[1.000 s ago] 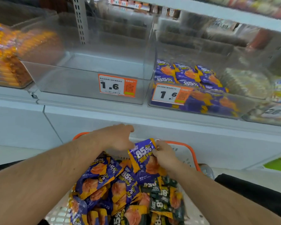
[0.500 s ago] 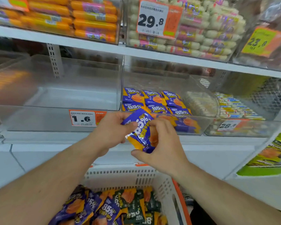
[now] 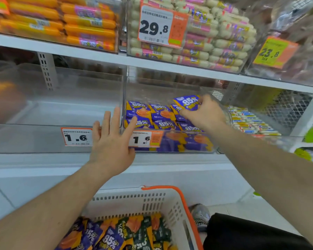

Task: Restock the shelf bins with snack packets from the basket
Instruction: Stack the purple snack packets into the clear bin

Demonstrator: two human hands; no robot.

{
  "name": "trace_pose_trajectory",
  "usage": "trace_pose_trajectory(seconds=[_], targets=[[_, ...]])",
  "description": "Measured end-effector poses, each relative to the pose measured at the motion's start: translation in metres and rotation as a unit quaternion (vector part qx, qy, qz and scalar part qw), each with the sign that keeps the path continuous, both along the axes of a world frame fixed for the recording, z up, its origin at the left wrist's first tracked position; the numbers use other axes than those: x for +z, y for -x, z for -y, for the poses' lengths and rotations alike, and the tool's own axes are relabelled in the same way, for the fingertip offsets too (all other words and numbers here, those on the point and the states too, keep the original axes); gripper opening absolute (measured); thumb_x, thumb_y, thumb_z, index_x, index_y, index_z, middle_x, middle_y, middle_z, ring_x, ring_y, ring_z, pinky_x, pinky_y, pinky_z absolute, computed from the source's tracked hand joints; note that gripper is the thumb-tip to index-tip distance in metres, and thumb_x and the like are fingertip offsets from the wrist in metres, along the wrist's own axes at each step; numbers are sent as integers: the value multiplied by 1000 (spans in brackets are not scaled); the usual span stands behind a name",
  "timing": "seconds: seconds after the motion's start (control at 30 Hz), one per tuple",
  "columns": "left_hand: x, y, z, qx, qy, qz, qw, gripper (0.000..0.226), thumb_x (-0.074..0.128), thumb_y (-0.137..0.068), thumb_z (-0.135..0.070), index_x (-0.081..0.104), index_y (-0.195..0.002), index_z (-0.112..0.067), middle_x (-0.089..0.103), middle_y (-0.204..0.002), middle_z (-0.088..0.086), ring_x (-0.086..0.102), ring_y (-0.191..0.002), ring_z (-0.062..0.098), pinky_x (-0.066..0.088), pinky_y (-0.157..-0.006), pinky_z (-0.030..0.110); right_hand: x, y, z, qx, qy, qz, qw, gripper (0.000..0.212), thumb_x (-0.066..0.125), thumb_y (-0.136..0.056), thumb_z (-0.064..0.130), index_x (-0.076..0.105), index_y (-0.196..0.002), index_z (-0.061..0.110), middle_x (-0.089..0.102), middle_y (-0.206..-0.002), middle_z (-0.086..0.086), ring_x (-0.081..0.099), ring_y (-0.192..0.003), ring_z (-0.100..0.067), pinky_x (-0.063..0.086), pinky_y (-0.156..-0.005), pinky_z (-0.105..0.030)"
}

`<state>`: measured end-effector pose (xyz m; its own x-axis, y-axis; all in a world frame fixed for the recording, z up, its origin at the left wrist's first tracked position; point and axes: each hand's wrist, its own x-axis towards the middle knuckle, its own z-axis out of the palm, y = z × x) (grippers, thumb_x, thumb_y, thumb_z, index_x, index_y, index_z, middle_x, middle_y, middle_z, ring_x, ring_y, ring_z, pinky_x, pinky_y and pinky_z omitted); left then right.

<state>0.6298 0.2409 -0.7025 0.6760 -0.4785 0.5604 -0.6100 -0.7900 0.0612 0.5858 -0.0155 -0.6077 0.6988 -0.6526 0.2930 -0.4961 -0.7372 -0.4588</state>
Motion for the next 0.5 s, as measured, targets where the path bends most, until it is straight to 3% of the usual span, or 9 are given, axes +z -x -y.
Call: trace_pose_trajectory(seconds=[0.13, 0.23, 0.27, 0.4, 0.5], targets=[[-9, -3, 0, 20, -23, 3, 1000, 96, 82, -51, -22, 46, -140, -18, 42, -141, 31, 39, -130, 50, 17, -106, 65, -4, -9, 22, -77, -17, -102, 992, 92, 72, -57, 68, 47, -127, 15, 62, -117, -10, 60, -109, -32, 51, -88, -38], [-11, -3, 2, 18, -10, 9, 1000, 92, 80, -49, -20, 51, -136, -15, 47, -136, 29, 44, -125, 48, 17, -106, 65, -16, -13, 25, -57, -116, -133, 983, 61, 83, -51, 56, 66, -90, 13, 67, -77, -5, 65, -69, -19, 49, -56, -22], [-12, -4, 2, 16, -12, 15, 1000, 91, 79, -49, -20, 51, -136, -15, 48, -136, 29, 45, -125, 47, 16, -106, 65, -20, -14, 25, -48, -132, -142, 980, 58, 84, -46, 55, 68, -83, 13, 67, -72, -5, 63, -64, -17, 48, -53, -22], [-13, -5, 0, 17, -27, 29, 999, 92, 79, -49, -20, 52, -137, -14, 49, -135, 29, 47, -123, 47, 16, -106, 63, -29, -22, 30, -19, -168, -177, 969, 61, 91, -40, 45, 71, -87, 12, 72, -88, -10, 65, -77, -22, 53, -69, -29], [-12, -4, -1, 16, -29, 31, 999, 95, 83, -46, -20, 53, -136, -13, 50, -133, 30, 49, -121, 47, 14, -105, 62, -35, -23, 32, 11, -237, -162, 958, 107, 85, -13, 43, 65, -110, 5, 68, -111, -15, 66, -103, -30, 54, -93, -45]])
